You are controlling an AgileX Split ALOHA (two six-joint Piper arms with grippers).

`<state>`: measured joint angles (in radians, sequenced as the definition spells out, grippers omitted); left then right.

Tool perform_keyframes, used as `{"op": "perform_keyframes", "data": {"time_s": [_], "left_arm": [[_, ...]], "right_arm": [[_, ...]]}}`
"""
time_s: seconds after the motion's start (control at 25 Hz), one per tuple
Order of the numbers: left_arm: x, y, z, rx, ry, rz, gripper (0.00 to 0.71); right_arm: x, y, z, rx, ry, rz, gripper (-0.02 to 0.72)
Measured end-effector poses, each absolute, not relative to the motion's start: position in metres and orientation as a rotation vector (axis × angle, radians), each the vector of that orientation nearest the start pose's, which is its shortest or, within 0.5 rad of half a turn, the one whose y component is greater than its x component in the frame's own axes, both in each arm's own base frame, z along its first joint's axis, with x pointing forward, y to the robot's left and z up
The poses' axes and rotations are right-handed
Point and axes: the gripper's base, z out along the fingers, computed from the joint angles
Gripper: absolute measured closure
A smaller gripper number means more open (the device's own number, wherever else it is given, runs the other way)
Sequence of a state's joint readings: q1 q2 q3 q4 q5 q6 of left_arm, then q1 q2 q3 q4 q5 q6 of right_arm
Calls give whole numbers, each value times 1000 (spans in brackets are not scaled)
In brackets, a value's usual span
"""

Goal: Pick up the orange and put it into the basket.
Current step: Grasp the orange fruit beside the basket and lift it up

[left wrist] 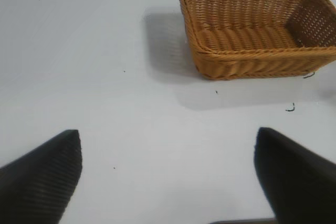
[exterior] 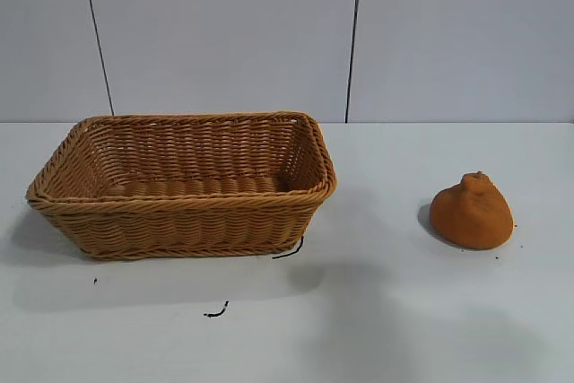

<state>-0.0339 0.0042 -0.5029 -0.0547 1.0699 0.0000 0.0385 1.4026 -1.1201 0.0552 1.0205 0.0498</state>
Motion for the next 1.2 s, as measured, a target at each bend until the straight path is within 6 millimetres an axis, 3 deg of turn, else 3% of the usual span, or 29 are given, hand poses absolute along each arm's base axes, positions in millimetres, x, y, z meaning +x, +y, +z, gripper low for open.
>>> {"op": "perform_keyframes", "data": {"time_s": [0.24, 0.44, 0.68, 0.8, 1.08, 1.12, 1.2], "left_arm": [[-5, -4, 277, 38, 2054, -87, 71], [-5, -4, 277, 38, 2054, -87, 71], [-5, -4, 277, 38, 2054, -87, 71], [-5, -4, 277, 38, 2054, -87, 71], [-5, -4, 278, 38, 2053, -87, 71], [-5, -4, 278, 38, 2053, -87, 71], [-5, -4, 278, 38, 2053, -87, 71]], "right_arm": [[347, 22, 264, 41, 2860, 123, 121], [383, 38, 224, -10, 2940, 126, 121], [398, 43, 160, -10, 3074, 114, 121], [401, 42, 140, 11, 3106, 90, 121], [406, 40, 129, 53, 3088, 42, 136], [406, 40, 129, 59, 3083, 39, 157], [407, 39, 129, 64, 3079, 36, 275]]}}
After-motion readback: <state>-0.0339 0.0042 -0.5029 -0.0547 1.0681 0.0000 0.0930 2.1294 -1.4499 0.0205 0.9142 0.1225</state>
